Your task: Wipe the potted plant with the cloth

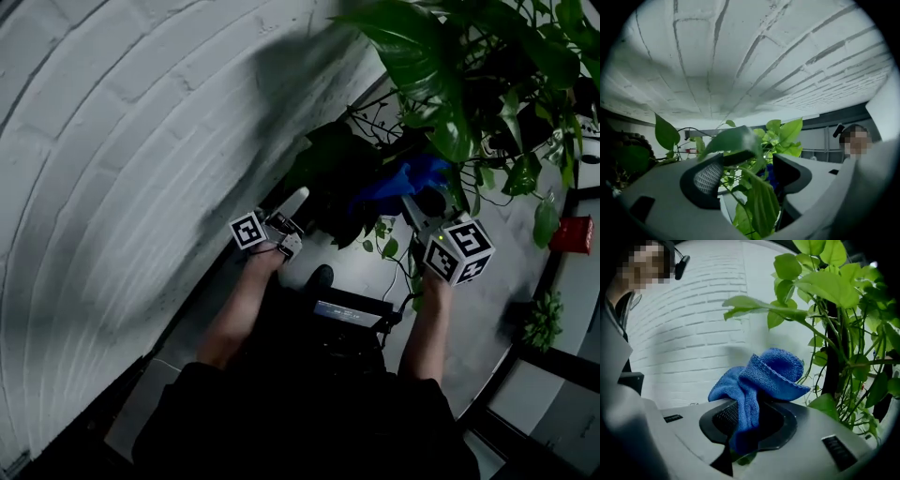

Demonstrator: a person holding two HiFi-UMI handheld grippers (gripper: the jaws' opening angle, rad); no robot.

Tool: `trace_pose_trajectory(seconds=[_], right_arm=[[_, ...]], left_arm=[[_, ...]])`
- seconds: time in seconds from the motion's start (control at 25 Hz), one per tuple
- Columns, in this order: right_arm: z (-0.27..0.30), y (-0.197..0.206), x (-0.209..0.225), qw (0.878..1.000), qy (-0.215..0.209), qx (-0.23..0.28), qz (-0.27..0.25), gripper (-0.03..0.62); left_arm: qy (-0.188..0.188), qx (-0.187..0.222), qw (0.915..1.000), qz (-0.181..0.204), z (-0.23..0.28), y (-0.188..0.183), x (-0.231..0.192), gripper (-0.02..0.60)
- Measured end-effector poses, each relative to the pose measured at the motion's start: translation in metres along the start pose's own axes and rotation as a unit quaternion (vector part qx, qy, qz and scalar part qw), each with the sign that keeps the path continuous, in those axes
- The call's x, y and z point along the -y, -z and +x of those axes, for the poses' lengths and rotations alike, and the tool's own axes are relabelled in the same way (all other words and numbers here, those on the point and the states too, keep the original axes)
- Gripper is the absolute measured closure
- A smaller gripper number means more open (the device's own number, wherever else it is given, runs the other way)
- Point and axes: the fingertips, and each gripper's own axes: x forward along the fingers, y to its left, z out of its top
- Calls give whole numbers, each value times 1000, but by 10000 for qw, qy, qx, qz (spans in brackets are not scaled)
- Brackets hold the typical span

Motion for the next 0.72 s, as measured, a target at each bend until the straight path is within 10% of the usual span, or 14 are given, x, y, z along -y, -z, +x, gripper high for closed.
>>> trace_pose_trajectory(seconds=[0.32, 0.72], right_arm=[[53, 28, 15, 9985, 128, -535, 11, 487], [96, 49, -6, 9948, -54, -934, -394, 487]], left_arm=[[1349, 237, 9903, 240, 24, -15, 64, 255], [1677, -23, 9824, 824, 18, -11, 104, 255]])
